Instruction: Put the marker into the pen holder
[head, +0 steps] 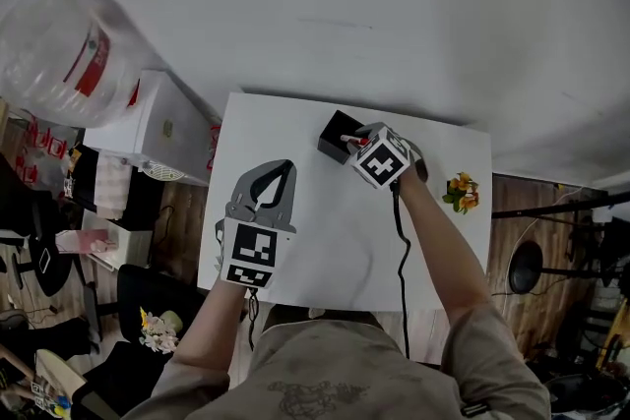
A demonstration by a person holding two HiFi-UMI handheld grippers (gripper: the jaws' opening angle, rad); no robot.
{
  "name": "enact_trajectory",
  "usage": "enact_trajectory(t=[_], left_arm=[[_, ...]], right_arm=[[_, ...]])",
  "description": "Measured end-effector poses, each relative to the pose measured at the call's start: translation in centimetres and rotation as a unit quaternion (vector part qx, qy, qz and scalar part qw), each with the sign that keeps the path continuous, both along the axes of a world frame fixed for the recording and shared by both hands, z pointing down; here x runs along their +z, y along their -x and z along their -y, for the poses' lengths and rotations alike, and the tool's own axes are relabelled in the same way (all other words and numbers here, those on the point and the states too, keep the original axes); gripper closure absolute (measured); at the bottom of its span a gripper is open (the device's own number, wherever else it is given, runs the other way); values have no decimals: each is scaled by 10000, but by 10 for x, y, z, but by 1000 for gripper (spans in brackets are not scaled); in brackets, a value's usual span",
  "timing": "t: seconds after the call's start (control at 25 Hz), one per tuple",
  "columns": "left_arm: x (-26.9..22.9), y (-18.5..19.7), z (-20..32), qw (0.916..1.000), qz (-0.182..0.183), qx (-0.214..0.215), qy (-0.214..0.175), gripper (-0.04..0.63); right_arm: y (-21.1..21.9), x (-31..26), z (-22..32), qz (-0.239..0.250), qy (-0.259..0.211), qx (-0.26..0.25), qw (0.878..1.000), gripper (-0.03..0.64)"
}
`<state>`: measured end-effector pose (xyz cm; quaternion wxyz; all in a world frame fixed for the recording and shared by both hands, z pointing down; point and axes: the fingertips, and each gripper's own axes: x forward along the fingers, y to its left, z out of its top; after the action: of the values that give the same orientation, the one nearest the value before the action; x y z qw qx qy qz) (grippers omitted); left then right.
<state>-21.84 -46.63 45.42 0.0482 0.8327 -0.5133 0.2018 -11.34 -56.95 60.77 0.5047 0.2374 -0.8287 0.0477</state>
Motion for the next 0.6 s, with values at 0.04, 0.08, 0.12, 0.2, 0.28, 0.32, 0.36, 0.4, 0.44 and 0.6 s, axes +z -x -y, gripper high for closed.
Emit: enact_trajectory(t=[0.04, 0.08, 0.12, 0.2, 0.28, 0.32, 0.36, 0.4, 0.44, 0.6], left_arm=[[5, 0, 0, 10000, 9, -11, 68, 594], [10, 0, -1, 9999, 19, -20, 130, 594], [14, 0, -1, 9998, 28, -30, 186, 594], [22, 0, -4, 9996, 52, -50, 283, 594], [27, 2, -7, 9993, 79, -79, 355, 594], [29, 3, -9, 9992, 91, -99, 380, 594], [30, 5, -10, 9991, 102, -123, 399, 594], [32, 6, -11, 9990, 111, -148, 411, 594], [32, 8, -11, 9989, 118, -171, 417, 594], [30, 14, -13, 9988, 170, -229, 394, 594]], right_arm=[[1, 4, 3, 7, 31, -7, 10000, 514], [2, 8, 5, 9, 76, -7, 10000, 514], [3, 13, 7, -12, 134, -4, 9999, 514], [3, 22, 9, -83, 241, 0, 9997, 514], [5, 28, 9, -103, 314, 7, 9995, 514], [7, 31, 9, -101, 343, 4, 9994, 512], [8, 33, 8, -96, 364, -3, 9993, 512], [9, 35, 8, -79, 378, -8, 9993, 511], [9, 36, 8, -40, 390, -3, 9992, 511], [11, 24, 6, 200, 352, 85, 9991, 449]])
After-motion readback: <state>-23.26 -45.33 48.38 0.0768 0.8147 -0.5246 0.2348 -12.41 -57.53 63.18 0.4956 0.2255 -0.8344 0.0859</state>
